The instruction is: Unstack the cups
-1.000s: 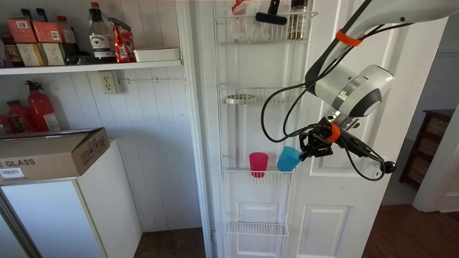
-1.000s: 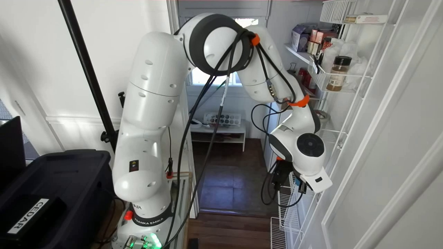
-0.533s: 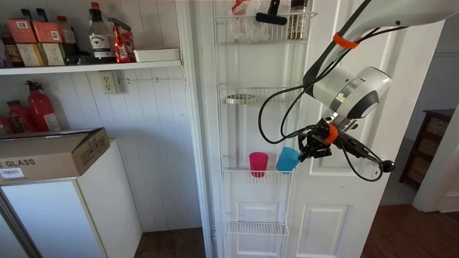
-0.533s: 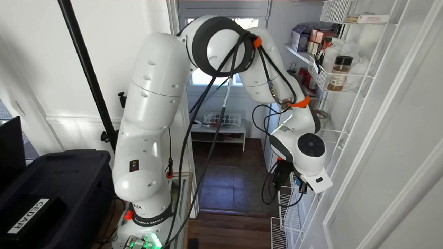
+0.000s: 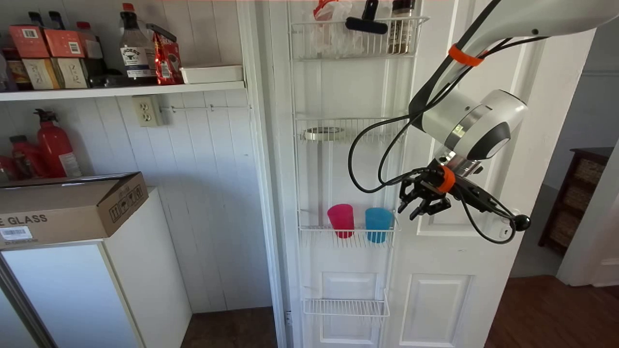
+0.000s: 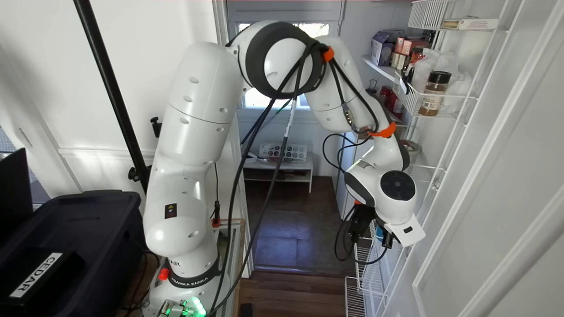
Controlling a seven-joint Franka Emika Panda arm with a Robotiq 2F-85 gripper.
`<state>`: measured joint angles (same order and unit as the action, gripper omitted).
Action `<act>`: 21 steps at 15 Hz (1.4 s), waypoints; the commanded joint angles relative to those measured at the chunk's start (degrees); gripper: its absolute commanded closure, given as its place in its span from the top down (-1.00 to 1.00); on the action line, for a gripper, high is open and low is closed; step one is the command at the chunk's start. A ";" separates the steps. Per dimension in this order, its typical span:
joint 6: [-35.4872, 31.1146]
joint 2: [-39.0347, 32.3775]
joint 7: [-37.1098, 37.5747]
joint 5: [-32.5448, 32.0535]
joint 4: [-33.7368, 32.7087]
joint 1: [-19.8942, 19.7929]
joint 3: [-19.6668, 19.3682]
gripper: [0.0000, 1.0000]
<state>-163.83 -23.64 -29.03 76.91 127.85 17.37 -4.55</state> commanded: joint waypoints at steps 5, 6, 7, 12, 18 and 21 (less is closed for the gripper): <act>-1.32 -1.57 2.25 -1.43 -1.59 0.80 -0.43 0.93; -0.82 -0.58 1.86 -0.72 -0.98 0.47 -0.31 0.98; -0.50 0.45 1.37 -0.01 -0.18 0.22 -0.17 1.00; 2.46 5.02 -3.35 1.76 4.50 -1.52 0.12 1.00; 9.59 10.70 -14.79 12.83 8.21 -6.23 -0.23 1.00; 15.25 15.22 -17.91 11.47 12.11 -8.45 -1.06 1.00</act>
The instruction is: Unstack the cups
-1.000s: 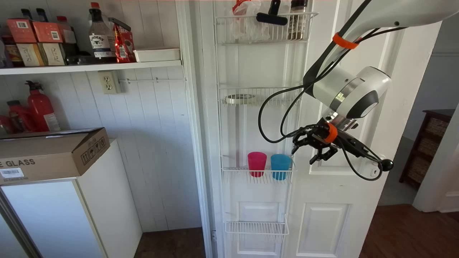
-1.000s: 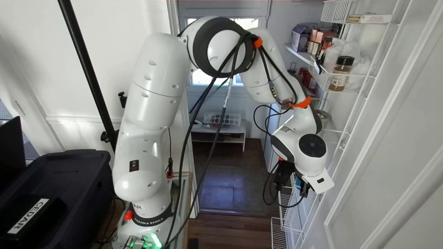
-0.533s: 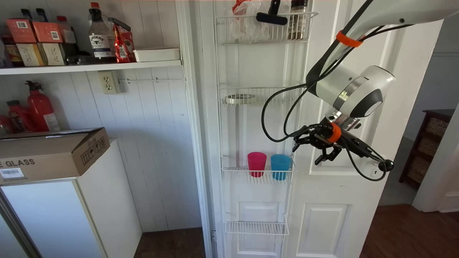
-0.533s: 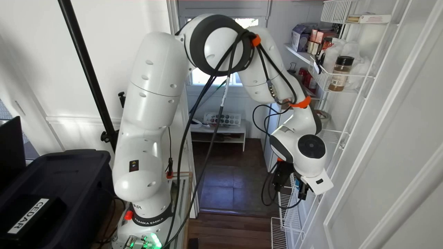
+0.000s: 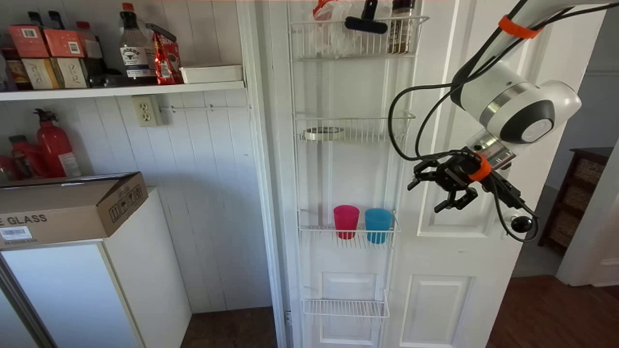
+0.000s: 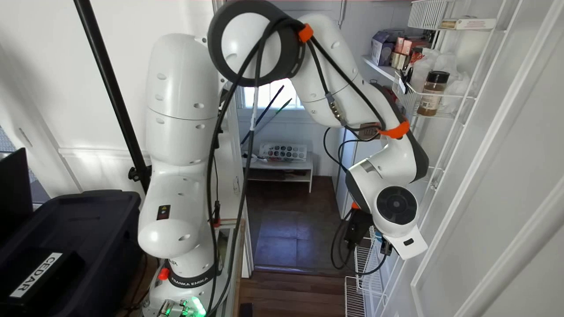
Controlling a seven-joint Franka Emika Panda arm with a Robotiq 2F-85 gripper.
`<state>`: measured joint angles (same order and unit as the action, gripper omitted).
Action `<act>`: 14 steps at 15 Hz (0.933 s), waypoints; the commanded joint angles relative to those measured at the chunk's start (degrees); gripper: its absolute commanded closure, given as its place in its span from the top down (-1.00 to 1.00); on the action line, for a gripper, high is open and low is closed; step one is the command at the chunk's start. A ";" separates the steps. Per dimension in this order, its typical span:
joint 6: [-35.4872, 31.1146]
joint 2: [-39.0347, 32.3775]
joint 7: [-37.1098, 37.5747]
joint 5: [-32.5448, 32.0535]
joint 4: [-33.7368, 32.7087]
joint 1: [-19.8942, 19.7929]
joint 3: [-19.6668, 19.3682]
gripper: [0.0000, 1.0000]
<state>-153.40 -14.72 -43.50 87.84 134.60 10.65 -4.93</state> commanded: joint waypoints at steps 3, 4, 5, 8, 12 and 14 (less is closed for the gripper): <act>6.99 10.59 -1.93 -1.89 8.80 -5.26 0.59 1.00; 7.85 12.11 -2.39 -2.24 9.84 -5.90 0.55 1.00; 8.44 13.82 -2.40 -2.65 10.95 -6.70 0.63 1.00; 10.26 18.45 -1.25 -3.97 13.72 -8.47 0.77 1.00; 11.28 17.92 -2.53 -3.69 12.68 -9.67 1.30 1.00; 11.54 19.05 -2.54 -3.75 13.11 -10.07 1.41 1.00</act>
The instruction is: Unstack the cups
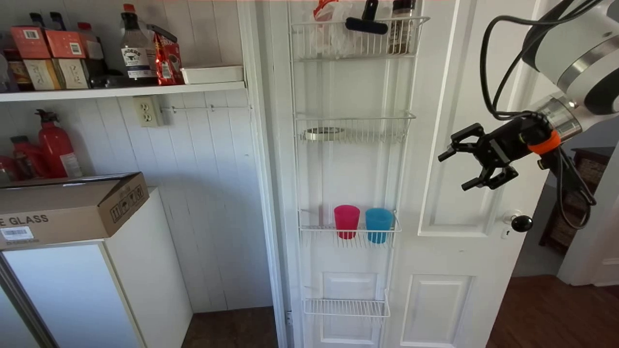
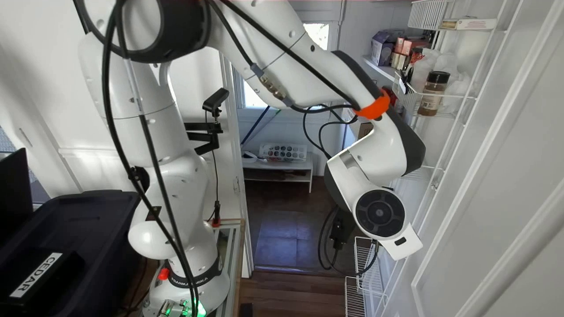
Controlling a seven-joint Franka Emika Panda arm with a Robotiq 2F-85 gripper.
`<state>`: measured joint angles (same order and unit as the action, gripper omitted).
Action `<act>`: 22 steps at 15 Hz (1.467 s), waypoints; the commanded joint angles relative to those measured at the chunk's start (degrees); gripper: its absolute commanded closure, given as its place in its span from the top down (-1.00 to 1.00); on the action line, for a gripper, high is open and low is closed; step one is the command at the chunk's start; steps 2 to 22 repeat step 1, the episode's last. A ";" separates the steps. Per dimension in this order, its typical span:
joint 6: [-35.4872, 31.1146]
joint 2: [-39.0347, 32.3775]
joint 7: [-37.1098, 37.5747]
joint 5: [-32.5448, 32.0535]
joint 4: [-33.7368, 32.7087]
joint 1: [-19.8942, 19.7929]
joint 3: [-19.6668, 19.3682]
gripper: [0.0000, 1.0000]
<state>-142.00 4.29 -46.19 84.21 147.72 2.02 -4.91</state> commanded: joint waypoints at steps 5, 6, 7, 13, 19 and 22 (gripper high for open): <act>0.13 -0.21 0.15 -0.13 -0.03 -1.47 1.43 1.00; 0.13 -0.21 0.15 -0.13 -0.03 -1.47 1.43 1.00; 0.13 -0.21 0.15 -0.13 -0.03 -1.47 1.43 1.00; 0.13 -0.21 0.15 -0.13 -0.03 -1.47 1.43 1.00; 0.13 -0.21 0.15 -0.13 -0.03 -1.47 1.43 1.00; 0.13 -0.21 0.15 -0.13 -0.03 -1.47 1.43 1.00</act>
